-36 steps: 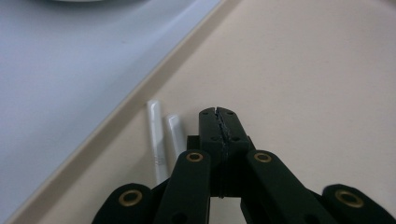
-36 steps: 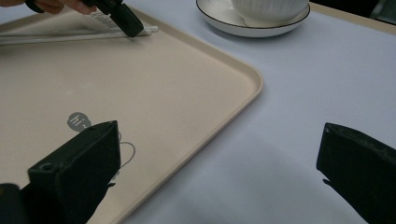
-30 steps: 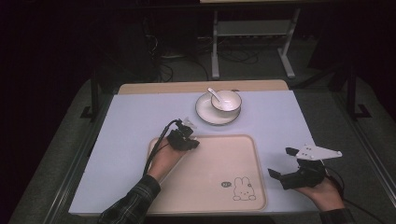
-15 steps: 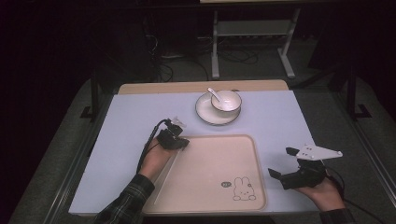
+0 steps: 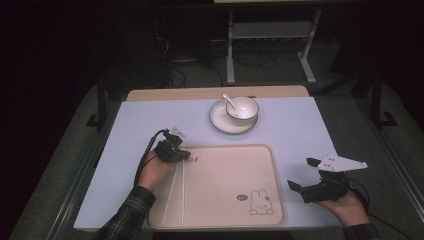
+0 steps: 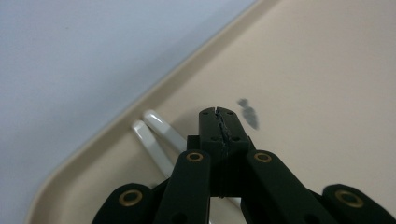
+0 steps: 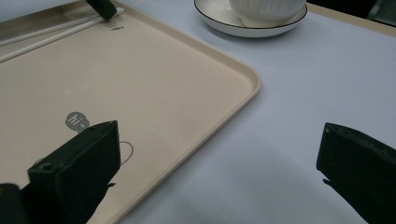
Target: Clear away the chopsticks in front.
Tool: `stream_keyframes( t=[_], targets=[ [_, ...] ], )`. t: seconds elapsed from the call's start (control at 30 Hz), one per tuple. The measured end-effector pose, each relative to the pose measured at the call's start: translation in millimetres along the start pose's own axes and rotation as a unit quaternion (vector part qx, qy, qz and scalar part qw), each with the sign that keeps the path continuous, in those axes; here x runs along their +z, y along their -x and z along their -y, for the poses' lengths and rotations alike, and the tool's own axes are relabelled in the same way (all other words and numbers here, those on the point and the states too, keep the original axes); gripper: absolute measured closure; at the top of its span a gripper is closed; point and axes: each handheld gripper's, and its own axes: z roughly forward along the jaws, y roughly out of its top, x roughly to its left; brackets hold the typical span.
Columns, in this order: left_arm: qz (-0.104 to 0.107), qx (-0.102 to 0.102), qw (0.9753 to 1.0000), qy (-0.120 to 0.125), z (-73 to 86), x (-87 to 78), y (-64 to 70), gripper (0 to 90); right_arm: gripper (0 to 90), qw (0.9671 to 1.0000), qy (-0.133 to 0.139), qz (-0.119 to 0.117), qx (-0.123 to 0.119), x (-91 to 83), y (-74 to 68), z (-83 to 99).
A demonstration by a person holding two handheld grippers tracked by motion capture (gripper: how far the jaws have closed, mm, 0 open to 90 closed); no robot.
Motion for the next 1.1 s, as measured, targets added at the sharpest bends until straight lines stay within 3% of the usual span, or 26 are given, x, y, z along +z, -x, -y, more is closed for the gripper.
stream_keyframes(
  t=[0.2,0.3,0.37,0.5,0.9,1.1],
  targets=[
    [0.036,0.012,0.9993,0.008,21.2,-15.5,30.1,89.8,0.0,1.0000,0.000,-0.001,0.001,0.4,0.3,-0.1],
    [0.034,0.028,0.9990,-0.003,32.4,-16.3,42.8,89.8,0.0,1.0000,-0.001,-0.001,-0.001,0.8,-1.1,-0.7],
    [0.020,0.035,0.9991,-0.009,37.9,-16.6,46.0,89.8,0.0,1.0000,-0.002,-0.001,-0.003,1.1,-1.5,-1.3],
    [0.000,0.034,0.9993,-0.014,44.6,-19.0,42.5,89.8,0.0,1.0000,-0.003,-0.002,-0.005,2.2,-3.4,-2.1],
    [-0.011,0.001,0.9999,-0.010,57.1,-29.3,25.6,89.8,0.0,1.0000,-0.004,-0.001,-0.005,2.1,-2.5,-1.7],
    [-0.018,-0.003,0.9998,-0.005,51.2,-24.8,17.6,89.8,0.0,1.0000,-0.006,-0.002,-0.005,3.4,-2.8,-1.8]
  ],
)
